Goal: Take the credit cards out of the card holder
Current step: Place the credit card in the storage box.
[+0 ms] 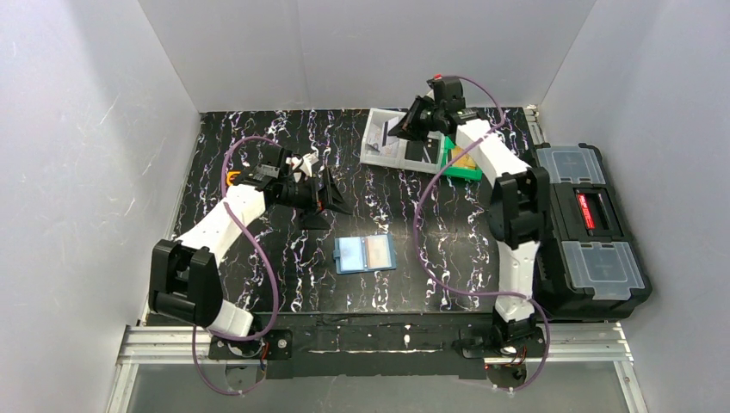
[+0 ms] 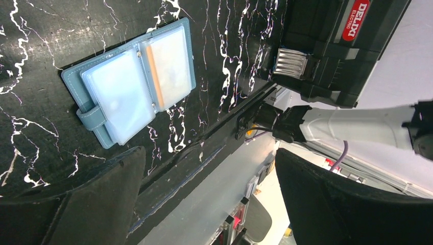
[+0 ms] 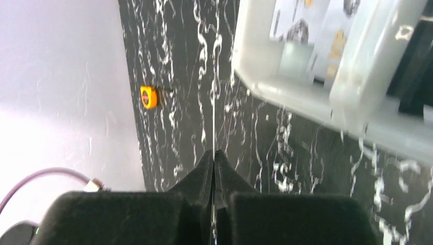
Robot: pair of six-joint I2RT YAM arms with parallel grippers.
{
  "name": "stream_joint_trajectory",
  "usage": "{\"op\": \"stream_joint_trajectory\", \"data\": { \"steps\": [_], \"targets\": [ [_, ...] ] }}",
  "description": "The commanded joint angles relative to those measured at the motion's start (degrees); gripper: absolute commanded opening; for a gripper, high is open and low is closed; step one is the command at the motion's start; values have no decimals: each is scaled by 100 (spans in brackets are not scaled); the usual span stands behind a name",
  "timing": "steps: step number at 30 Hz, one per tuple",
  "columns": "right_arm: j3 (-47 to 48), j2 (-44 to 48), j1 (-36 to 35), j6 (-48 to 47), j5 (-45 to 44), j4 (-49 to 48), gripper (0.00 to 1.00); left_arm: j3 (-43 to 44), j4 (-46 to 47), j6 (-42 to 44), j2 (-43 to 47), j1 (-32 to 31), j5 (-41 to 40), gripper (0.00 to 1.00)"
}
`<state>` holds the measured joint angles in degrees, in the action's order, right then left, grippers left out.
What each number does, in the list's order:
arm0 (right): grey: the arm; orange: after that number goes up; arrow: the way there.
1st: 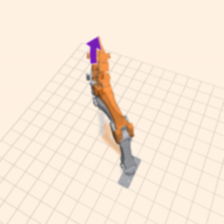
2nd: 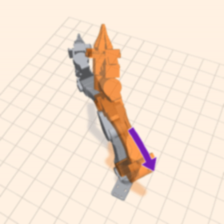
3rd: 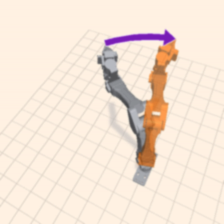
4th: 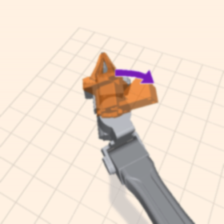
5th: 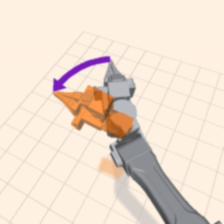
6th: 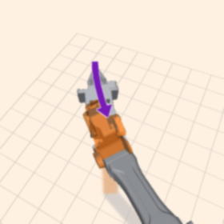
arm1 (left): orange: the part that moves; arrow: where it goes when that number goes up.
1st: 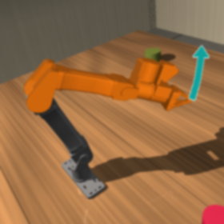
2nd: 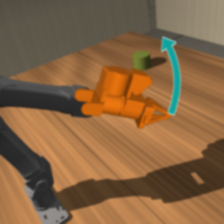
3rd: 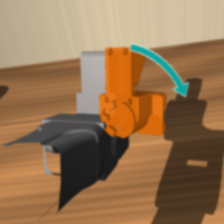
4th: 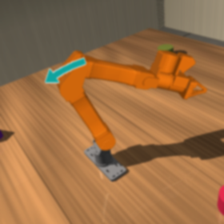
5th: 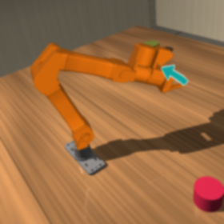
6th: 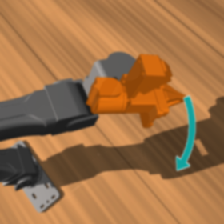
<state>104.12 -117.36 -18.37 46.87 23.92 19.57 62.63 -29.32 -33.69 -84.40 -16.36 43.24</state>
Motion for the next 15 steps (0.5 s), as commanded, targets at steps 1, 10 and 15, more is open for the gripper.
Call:
{"op": "stream_joint_trajectory", "data": {
  "steps": [1, 10, 15],
  "targets": [
    [1411, -977, 47, -407, 110, 521, 1, 28, -175, 124, 428, -43, 16, 98],
    [2519, -2130, 59, -272, 235, -25, 5, 40, -304, 227, 423, -52, -44, 98],
    [2933, -2388, 100, -157, 129, 82, 42, 26, -328, 256, 396, -53, -42, 98]
  ]
}}
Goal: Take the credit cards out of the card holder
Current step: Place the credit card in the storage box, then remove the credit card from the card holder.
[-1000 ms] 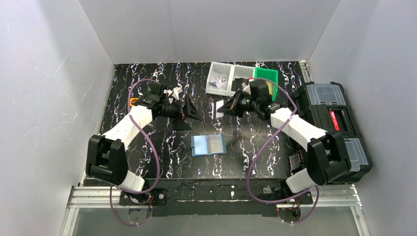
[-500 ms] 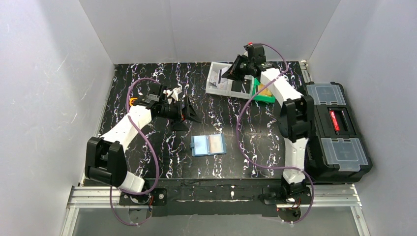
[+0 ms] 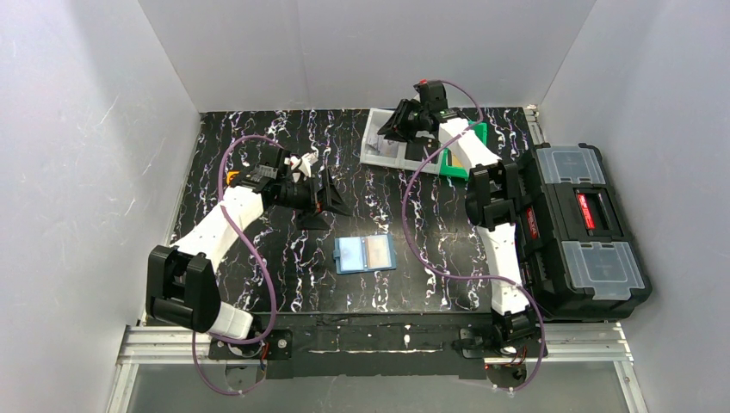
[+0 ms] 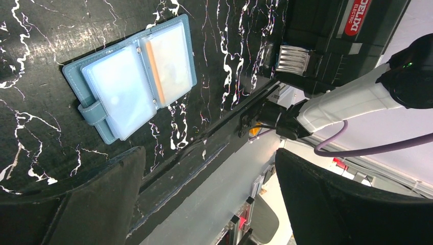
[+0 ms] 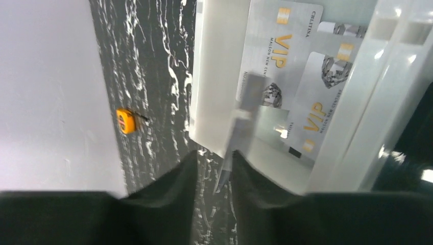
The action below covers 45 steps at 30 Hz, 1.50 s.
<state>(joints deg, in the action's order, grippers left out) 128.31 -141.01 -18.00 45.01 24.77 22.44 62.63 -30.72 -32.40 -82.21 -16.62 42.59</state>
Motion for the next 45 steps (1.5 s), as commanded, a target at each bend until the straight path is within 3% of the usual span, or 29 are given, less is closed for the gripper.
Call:
{"op": "stream_joint_trajectory", "data": {
  "steps": [1, 3, 6, 11, 15, 24, 32, 37, 45],
  "targets": [
    [547, -22, 83, 51, 25, -194, 52, 7, -195, 129, 185, -24, 7, 98],
    [669, 12, 96, 59, -23, -75, 67, -21, -198, 129, 186, -23, -9, 98],
    [767, 191, 104, 43, -81, 137, 77, -55, -196, 127, 169, -29, -29, 98],
    [435, 755, 98, 28, -148, 568, 80, -73, -204, 127, 179, -35, -121, 98],
    [-806, 1678, 48, 33, -265, 713, 80, -33, -335, 161, 100, -160, -444, 98],
    [-4208, 4302, -391, -20, -1020, 832, 69, -57, -363, -232, -102, -932, -1945, 98],
    [-6670, 5833, -1292, 233, -1313, 539, 49, -432, -351, -362, -273, -1001, -2899, 75],
    [-7265, 5866, -1915, 366, -1596, 358, 47, -615, -143, -345, -520, -1023, -2822, 57],
    [-7027, 5151, -2471, 462, -1863, 359, 38, -678, 102, -341, -943, -1132, -2739, 37]
  ]
}}
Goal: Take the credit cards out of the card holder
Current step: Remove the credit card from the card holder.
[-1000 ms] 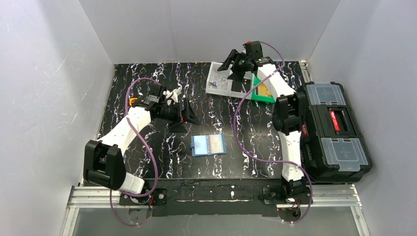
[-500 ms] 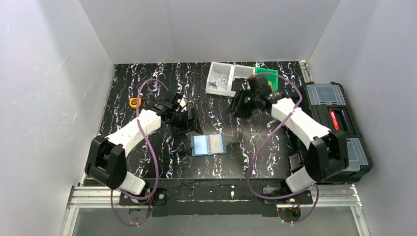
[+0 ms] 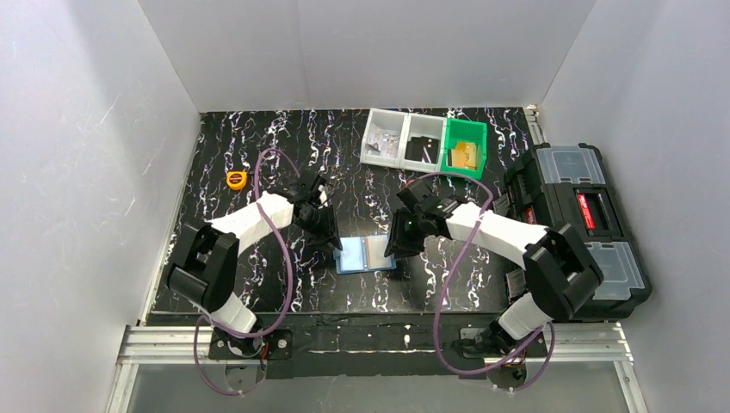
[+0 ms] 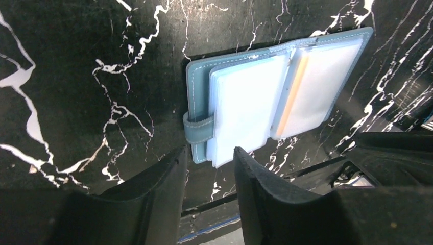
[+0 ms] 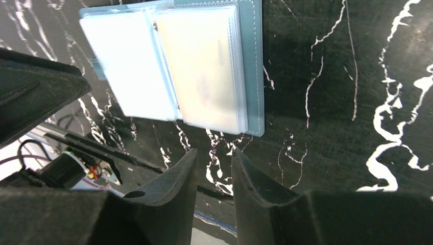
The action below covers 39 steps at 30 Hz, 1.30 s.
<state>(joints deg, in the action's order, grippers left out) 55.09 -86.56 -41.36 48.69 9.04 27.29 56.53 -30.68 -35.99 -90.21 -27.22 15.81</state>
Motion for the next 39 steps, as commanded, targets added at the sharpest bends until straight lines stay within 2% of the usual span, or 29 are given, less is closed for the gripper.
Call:
{"op": "stream_joint_trajectory", "data": {
  "steps": [1, 5, 7, 11, 39],
  "targets": [
    [321, -371, -155, 101, -323, -126, 37, -87, 143, -5, -185, -85, -60, 35],
    [460, -697, -196, 98, -556, -43, 33, -116, 298, -17, -387, -125, -7, 27],
    [595, -975, -250, 43, -553, -33, 28, -142, 355, -19, -524, -152, 5, 22],
    [841, -1283, -370, -7, -681, 112, 22, -161, 408, -13, -692, -178, 89, 18],
    [927, -2035, -461, 304, 178, -517, 17, 68, 281, 69, -779, -301, 249, 17]
  ]
}}
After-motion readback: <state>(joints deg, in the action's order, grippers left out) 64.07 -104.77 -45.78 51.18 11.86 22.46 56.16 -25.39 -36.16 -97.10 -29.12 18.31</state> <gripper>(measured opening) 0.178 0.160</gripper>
